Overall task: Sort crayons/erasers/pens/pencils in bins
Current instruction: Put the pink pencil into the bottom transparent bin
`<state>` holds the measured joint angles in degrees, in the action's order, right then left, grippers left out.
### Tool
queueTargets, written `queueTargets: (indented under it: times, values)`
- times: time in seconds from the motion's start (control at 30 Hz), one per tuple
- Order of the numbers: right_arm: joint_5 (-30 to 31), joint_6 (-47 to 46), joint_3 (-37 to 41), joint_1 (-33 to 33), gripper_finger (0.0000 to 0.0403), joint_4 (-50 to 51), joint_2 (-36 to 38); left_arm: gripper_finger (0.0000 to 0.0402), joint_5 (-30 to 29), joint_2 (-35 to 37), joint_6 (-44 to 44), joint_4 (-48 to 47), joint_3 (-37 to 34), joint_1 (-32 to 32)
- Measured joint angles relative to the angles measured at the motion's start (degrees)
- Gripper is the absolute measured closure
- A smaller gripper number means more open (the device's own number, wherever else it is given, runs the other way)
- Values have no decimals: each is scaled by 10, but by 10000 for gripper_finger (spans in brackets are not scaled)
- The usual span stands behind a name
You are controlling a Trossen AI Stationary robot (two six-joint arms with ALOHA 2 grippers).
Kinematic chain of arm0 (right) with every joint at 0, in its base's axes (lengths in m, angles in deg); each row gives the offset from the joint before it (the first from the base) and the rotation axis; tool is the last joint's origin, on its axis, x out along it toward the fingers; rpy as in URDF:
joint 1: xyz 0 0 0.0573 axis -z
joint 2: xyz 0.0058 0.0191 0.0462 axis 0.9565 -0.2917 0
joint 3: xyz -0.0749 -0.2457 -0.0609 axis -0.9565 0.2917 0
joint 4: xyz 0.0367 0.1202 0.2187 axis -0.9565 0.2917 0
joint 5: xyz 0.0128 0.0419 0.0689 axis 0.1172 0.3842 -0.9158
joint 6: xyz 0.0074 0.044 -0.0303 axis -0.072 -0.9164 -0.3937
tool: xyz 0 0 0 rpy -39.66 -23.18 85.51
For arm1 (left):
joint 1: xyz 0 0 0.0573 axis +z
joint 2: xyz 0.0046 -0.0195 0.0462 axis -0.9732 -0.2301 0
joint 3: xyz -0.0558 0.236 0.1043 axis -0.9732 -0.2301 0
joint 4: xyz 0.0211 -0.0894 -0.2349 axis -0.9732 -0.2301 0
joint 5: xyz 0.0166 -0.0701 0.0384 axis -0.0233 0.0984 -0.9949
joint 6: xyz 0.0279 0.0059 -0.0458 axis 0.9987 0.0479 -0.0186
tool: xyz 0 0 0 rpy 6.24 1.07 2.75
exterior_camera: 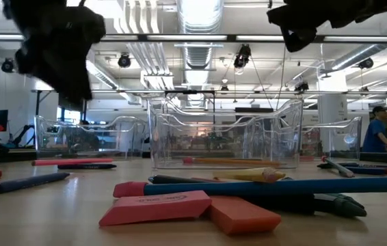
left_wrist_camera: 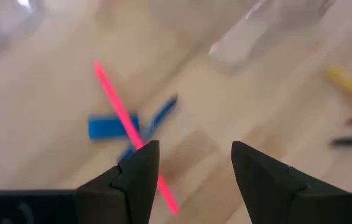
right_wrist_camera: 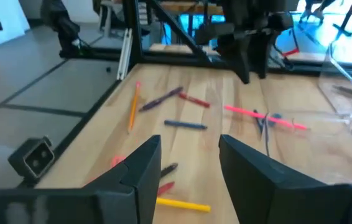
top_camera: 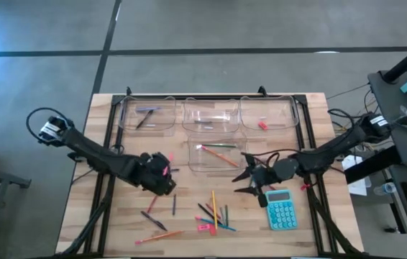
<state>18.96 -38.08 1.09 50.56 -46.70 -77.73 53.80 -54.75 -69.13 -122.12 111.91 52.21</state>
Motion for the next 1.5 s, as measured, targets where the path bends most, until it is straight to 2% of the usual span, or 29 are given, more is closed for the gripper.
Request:
queueTargets:
  times: [0.1,0.33,0.9,1.03,1.23,1.4,1.5]
  values:
    - [-1,0,-2,0,254,-2,1,215,33,-25,-26,0,-15,-1]
    - [-2,-4,-2,0,255,16,22,215,63,-89,-61,1,-25,0]
    - [0,-5,-1,0,259,15,20,219,83,-171,-78,6,-24,1]
    - [0,-5,-1,0,264,15,20,261,87,-172,-77,9,-23,1]
    - [0,-6,-1,0,266,14,20,384,89,-148,-75,-18,-27,1]
    - [0,-7,-1,0,270,15,20,386,84,-112,-72,-53,-17,1]
    - [0,-6,-1,0,271,15,20,393,54,-64,-60,-82,0,1]
